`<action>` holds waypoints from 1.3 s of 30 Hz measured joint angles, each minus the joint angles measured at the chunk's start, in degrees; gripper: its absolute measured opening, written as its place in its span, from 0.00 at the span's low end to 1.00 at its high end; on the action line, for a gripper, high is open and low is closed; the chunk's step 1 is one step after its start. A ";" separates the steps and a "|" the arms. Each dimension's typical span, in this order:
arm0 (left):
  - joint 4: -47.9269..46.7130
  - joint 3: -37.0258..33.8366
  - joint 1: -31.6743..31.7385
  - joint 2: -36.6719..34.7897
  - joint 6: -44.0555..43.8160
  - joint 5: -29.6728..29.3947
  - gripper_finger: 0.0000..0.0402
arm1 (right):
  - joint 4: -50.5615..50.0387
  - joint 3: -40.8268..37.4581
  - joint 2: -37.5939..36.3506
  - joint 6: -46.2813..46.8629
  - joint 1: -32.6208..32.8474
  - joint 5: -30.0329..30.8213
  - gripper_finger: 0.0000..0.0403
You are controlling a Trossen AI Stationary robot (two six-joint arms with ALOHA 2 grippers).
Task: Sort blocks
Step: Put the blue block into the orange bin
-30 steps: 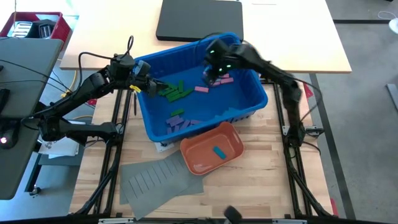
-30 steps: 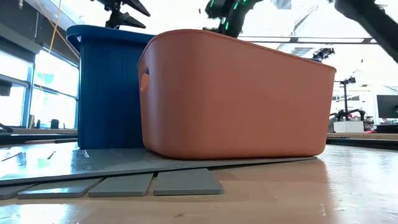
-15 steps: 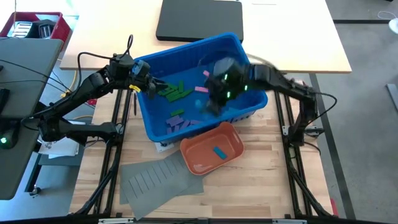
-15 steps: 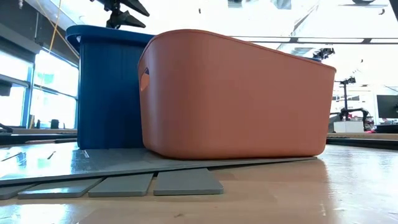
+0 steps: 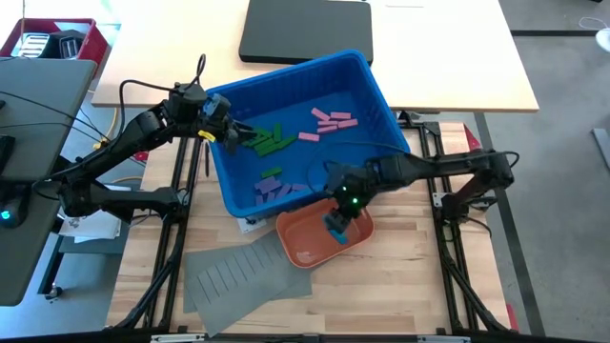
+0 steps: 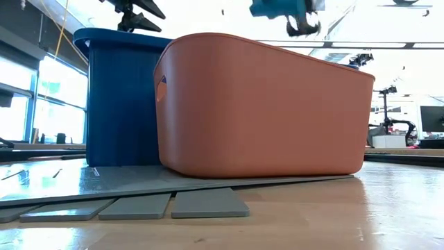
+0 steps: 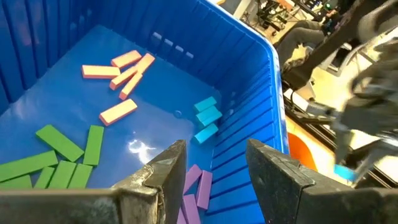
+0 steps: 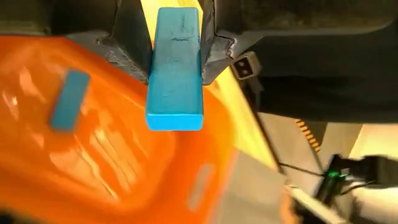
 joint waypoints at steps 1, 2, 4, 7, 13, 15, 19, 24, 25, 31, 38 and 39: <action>-0.13 0.00 0.00 0.00 0.06 0.32 0.39 | 0.92 -2.64 -0.66 1.77 0.37 0.28 0.24; -0.12 0.00 0.00 0.00 0.07 0.61 0.39 | 1.88 -5.32 -1.22 3.31 0.77 0.69 0.24; -0.11 0.00 0.00 0.00 0.07 0.95 0.39 | 3.64 -9.48 -1.30 6.28 1.56 3.28 0.24; -0.09 0.00 0.00 0.00 0.06 1.97 0.39 | 7.80 -13.54 -0.58 9.16 1.89 7.73 0.24; -0.01 0.00 0.00 0.00 -0.06 2.54 0.39 | 9.58 -15.08 2.65 11.05 1.27 15.10 0.24; -0.03 0.00 -0.02 0.00 -0.06 2.56 0.39 | 9.62 -15.08 4.17 10.88 1.32 15.00 0.24; 0.13 0.00 -0.02 0.00 -0.07 2.54 0.39 | 9.78 -15.11 7.31 11.12 1.63 15.46 0.24; 0.37 0.00 0.00 0.00 -0.07 2.52 0.39 | 9.81 -15.10 7.73 10.51 1.57 17.33 0.24; 0.43 0.00 -0.02 0.00 -0.06 2.52 0.39 | 9.17 -15.10 7.73 10.15 1.48 17.40 0.24; 0.43 0.00 -0.02 0.00 -0.06 2.52 0.39 | 2.65 -15.06 7.68 9.03 0.86 17.64 0.24; 0.41 0.00 -0.02 0.00 -0.06 2.49 0.39 | 3.45 -15.06 8.06 7.29 1.88 14.96 0.24; 0.39 0.00 -0.02 0.00 -0.06 2.50 0.39 | 3.32 -15.06 8.27 7.47 2.10 15.02 0.24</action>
